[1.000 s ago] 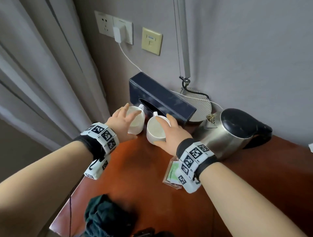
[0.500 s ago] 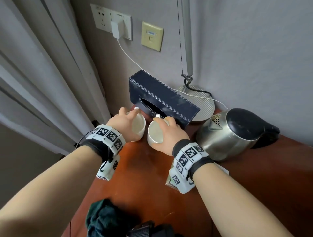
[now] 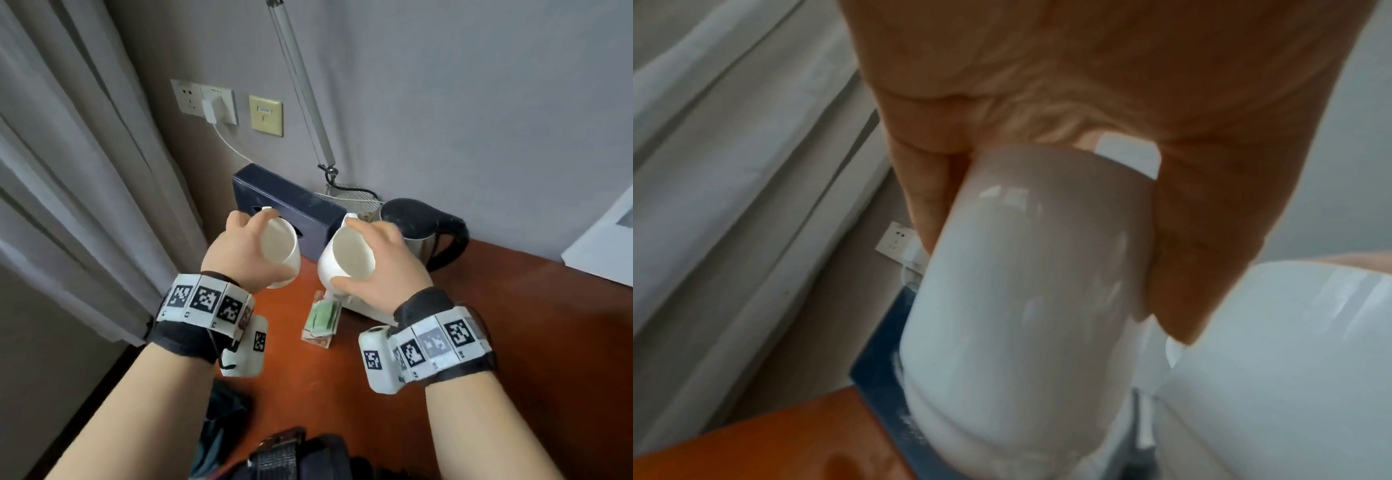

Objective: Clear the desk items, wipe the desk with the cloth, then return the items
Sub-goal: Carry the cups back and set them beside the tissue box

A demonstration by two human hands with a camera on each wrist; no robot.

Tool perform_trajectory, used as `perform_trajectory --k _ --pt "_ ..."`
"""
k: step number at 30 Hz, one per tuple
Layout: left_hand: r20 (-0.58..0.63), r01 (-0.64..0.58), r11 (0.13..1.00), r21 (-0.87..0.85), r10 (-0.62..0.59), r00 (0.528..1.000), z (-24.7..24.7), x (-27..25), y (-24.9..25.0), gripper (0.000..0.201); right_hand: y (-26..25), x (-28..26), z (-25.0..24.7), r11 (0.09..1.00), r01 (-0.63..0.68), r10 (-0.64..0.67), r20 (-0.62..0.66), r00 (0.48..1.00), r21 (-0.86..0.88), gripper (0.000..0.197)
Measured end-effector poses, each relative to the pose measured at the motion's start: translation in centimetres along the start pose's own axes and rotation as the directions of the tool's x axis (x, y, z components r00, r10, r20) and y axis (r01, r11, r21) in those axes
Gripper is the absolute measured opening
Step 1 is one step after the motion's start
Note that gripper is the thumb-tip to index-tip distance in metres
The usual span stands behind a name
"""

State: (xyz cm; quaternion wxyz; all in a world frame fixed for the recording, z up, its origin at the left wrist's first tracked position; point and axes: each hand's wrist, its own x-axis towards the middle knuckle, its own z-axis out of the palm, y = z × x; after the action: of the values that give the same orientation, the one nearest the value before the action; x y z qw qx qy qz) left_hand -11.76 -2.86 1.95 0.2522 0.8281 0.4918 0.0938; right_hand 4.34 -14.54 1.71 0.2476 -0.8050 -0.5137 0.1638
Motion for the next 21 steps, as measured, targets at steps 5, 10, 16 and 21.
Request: perform_trajectory --k 5,10,16,21 --pt "0.003 -0.128 0.99 -0.062 0.128 0.992 2.2 -4.5 6.9 0.084 4.4 -6.9 -5.3 0.997 -0.066 0.062 -0.088 0.994 -0.04 0.085" --pt "0.037 -0.273 0.954 -0.121 0.279 0.96 6.7 -10.0 15.8 0.085 10.8 -16.1 -11.0 0.981 -0.189 0.177 -0.178 0.968 -0.053 0.085" --pt "0.11 -0.425 0.886 -0.188 0.449 0.887 13.8 -16.2 25.0 0.087 18.6 -27.0 -16.3 0.938 -0.335 0.307 -0.235 0.922 -0.089 0.085" --pt "0.198 -0.506 0.835 -0.217 0.545 0.815 18.6 -20.2 30.9 0.086 23.7 -34.1 -19.4 0.887 -0.454 0.418 -0.271 0.867 -0.084 0.084"
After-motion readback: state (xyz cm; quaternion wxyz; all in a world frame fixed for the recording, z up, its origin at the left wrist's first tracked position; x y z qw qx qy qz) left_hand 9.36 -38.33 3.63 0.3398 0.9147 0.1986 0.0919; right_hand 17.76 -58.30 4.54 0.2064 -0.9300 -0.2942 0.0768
